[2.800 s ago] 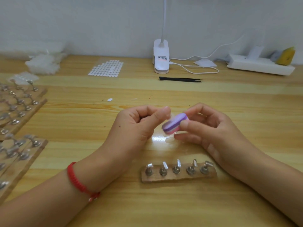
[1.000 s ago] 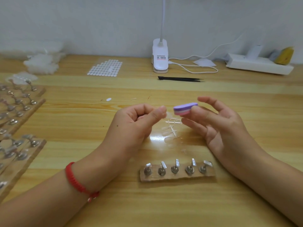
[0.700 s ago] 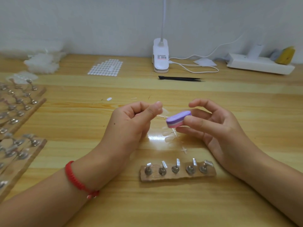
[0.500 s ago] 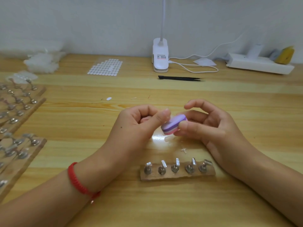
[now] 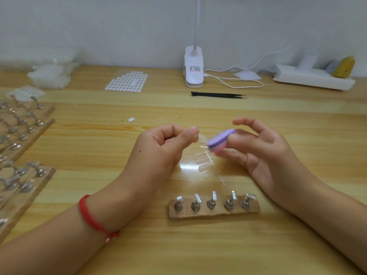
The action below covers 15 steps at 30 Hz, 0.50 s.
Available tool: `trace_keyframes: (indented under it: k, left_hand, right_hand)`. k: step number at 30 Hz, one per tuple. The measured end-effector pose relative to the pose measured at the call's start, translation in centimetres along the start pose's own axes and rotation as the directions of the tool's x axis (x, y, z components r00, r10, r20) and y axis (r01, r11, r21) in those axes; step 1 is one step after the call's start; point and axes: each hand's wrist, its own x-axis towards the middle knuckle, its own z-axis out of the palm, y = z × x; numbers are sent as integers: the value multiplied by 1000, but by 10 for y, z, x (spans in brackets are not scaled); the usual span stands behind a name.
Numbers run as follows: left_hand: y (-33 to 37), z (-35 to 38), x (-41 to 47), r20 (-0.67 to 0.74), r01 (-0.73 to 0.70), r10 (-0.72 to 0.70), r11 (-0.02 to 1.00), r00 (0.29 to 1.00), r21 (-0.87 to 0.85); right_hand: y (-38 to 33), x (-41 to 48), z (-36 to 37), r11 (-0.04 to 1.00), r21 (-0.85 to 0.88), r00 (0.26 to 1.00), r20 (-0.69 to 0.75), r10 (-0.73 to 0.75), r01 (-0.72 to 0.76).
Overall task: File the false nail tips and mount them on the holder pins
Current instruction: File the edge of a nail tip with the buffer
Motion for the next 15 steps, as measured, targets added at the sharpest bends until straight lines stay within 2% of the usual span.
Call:
trace_keyframes:
  k: [3, 5, 9, 15]
  left_hand:
    - [0, 1, -1, 42, -13, 12, 1000, 999, 24]
    - [1, 2, -2, 99, -24, 18, 998, 995, 60]
    - [2, 0, -2, 114, -6, -1, 998, 994, 55]
    - [-1, -2, 1, 44, 8, -9, 1000, 999, 19]
  right_hand:
    - [4, -4, 6, 990, -144, 994, 112, 19, -2]
    - [2, -2, 6, 996, -86, 998, 64, 20, -14]
    - [-3, 4, -2, 983, 181, 996, -82, 40, -24]
    - [-1, -2, 4, 996, 56, 997, 35, 70, -72]
